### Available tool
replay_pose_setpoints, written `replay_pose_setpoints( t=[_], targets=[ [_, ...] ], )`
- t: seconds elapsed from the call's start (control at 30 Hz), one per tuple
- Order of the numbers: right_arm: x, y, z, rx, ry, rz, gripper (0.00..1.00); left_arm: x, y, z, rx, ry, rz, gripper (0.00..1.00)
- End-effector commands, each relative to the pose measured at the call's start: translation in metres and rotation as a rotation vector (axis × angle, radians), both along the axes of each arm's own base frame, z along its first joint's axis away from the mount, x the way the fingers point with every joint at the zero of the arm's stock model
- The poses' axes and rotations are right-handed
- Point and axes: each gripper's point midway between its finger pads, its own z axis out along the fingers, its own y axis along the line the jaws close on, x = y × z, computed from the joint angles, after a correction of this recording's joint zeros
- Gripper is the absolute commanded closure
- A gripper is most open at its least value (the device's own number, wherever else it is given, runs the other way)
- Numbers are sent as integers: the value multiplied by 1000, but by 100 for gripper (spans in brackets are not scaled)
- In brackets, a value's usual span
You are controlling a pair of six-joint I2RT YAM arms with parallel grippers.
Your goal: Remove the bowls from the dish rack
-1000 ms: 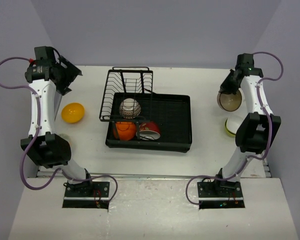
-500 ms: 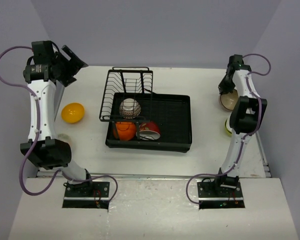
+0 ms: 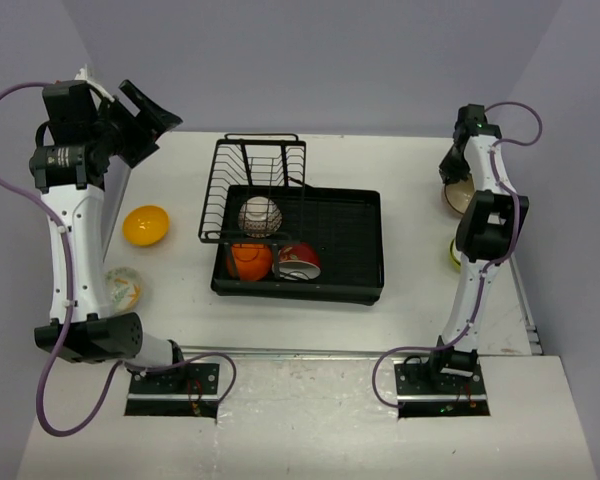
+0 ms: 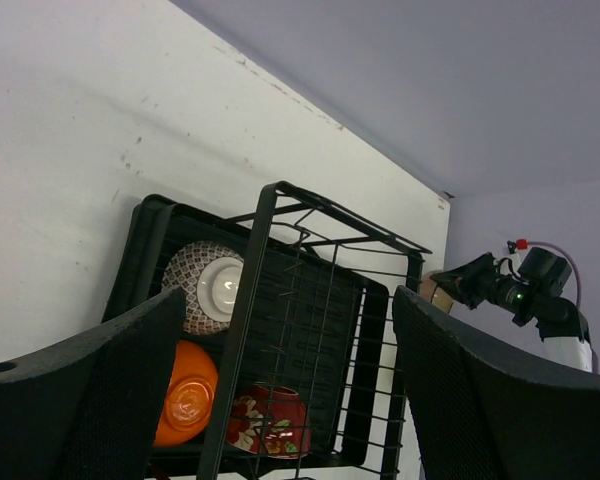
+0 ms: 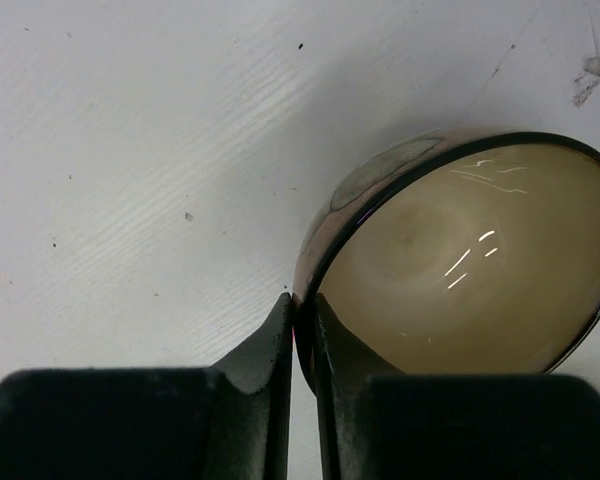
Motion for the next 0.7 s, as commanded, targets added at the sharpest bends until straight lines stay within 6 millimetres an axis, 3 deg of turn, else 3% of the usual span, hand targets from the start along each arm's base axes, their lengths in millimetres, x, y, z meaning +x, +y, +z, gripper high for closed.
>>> replay_pose_setpoints(
  t=[0.0, 0.13, 0.3, 0.5, 0.63, 0.67],
  targets=[
    [6, -14, 15, -52, -28, -7, 87, -9, -10, 9, 24, -42, -73, 16],
    [9, -9, 13, -25, -33, 4, 76, -16, -10, 13, 34, -37, -75, 16],
    [14, -3, 28, -10, -72, 19, 66, -21, -9, 9, 35, -20, -63, 16],
    [14, 14, 74, 1, -162, 50, 55, -23, 2, -12, 44, 54, 9, 16],
    [4, 26, 117, -23, -227, 68, 52, -25, 16, -44, 56, 168, 100, 15],
    [1, 37, 128, -27, -243, 88, 51, -25, 18, -50, 48, 188, 116, 15]
  ],
)
